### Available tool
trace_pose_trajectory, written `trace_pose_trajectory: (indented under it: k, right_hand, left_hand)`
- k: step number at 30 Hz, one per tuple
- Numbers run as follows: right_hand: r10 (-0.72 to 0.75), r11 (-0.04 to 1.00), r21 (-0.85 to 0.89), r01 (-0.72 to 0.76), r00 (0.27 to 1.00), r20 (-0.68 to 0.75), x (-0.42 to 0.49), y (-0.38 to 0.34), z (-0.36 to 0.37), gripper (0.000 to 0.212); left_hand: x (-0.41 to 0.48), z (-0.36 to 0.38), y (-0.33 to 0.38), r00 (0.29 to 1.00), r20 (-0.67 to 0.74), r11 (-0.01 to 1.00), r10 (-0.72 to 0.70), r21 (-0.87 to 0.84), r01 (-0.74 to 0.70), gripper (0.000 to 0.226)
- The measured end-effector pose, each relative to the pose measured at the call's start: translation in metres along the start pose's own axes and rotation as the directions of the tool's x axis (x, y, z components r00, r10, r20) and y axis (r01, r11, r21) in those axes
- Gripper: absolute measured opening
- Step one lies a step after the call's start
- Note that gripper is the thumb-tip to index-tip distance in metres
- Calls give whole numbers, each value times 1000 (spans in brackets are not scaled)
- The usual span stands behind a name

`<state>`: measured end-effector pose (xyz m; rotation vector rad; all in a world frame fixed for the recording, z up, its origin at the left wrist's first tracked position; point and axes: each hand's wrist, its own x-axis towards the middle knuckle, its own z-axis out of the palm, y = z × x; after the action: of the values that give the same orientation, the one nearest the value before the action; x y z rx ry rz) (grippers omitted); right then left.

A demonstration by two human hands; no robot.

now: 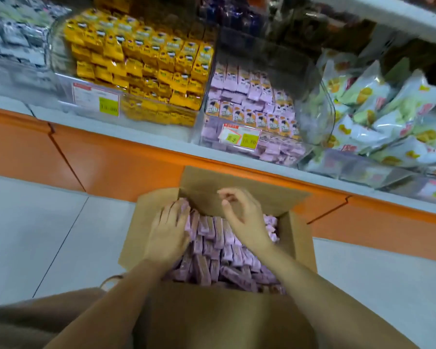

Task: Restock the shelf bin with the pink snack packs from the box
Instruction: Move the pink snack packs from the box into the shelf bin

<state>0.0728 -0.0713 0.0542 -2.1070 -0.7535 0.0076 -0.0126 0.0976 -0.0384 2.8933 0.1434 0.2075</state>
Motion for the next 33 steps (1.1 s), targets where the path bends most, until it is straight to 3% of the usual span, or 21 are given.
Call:
trace_pose_trajectory:
  k: [3,6,8,13,15,17,19,21,23,24,25,27,29,31,33]
  right_hand:
    - [273,962,-70,-264,933,236,-31,42,37,26]
    - [493,870,-269,-413,756,431,-61,80,79,35]
    - [559,829,-334,-449,681,472,-76,94,100,36]
    - [638,769,-376,-517,588,497,-73,107,106,32]
    - [656,734,-309,-604,515,552,-67,110,92,29]
    - [650,668,-137,-732,484,587,-62,109,73,35]
    - [634,608,47,-793,521,572,-58,102,56,35]
    - [632,504,266,-822,561,535,-57,99,46,24]
    - [651,364,451,-815,569,503,-57,98,42,20]
    - [665,318,494,-810,561,492,-58,100,43,20]
    - [676,298,505,-810,552,487,-58,99,44,19]
    - [688,322,477,-818,548,476,-61,100,46,24]
    - [678,436,380,-816,575,458,-63,104,48,29]
    - [660,539,299,-788,615,431,-62,109,49,27]
    - [667,603,259,-754,655,354,-55,115,50,25]
  left_hand:
    - [-19,40,-12,980,194,999,-39,24,34,63]
    - [-28,63,-15,981,196,1000,-16,18,13,63]
    - [-29,65,-16,987,163,999,-18,-30,24,64]
    - [-29,67,-17,994,105,994,-30,-100,40,62]
    - [-27,67,-15,997,69,994,-40,-95,46,59]
    - [-22,61,-10,1000,8,993,-19,-120,20,52]
    - [-15,55,-1,999,-36,984,31,-174,-37,41]
    - [-9,53,17,996,83,942,-26,-331,52,34]
    - [-3,51,36,931,334,784,-151,-533,318,28]
    - [1,50,45,867,464,636,-178,-618,462,19]
    - [3,50,52,815,552,465,-175,-683,563,18]
    - [5,54,59,763,614,232,-203,-727,646,29]
    - [6,55,60,739,622,112,-258,-741,662,18]
    - [8,57,57,723,623,57,-298,-745,665,4]
    - [10,64,52,688,620,46,-377,-730,682,8]
